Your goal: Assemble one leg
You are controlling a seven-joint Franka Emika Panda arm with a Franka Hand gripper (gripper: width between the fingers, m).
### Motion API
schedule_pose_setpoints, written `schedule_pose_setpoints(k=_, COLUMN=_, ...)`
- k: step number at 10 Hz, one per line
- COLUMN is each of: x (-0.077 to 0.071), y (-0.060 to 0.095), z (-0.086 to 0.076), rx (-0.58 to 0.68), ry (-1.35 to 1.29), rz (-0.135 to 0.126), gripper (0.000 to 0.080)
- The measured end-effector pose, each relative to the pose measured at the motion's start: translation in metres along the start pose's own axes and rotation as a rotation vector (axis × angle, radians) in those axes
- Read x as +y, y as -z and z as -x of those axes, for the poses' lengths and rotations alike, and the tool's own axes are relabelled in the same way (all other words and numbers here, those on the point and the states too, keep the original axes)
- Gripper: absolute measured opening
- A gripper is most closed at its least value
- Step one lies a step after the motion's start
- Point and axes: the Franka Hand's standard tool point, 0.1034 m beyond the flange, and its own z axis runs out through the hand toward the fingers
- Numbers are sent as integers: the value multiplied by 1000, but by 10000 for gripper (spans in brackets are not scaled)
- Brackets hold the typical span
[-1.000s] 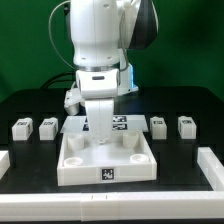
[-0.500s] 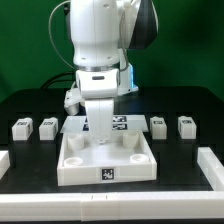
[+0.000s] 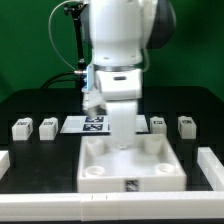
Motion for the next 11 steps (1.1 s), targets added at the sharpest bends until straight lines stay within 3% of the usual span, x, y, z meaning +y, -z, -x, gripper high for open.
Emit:
schedule_pose_setpoints(k=2, x=20, y=-4, z=-20, rx=13, ry=-28, rz=14, gripper=60)
schedule_pose_setpoints(k=3, x=23, y=-6, z=-27, rx=15, ry=-48, rz=7, gripper=61)
schedule_pose_setpoints(k=7, x=23, y=-6, z=-30, rx=16, ry=-60, rz=6, gripper=61)
schedule_pose_setpoints(k=10, x=24, y=-8, z=-39, rx=24, ry=-53, rz=39, gripper=60)
schedule_pose_setpoints(k=11, x=24, y=-8, z=-38, rx=25, ry=-55, rz=39, gripper=60)
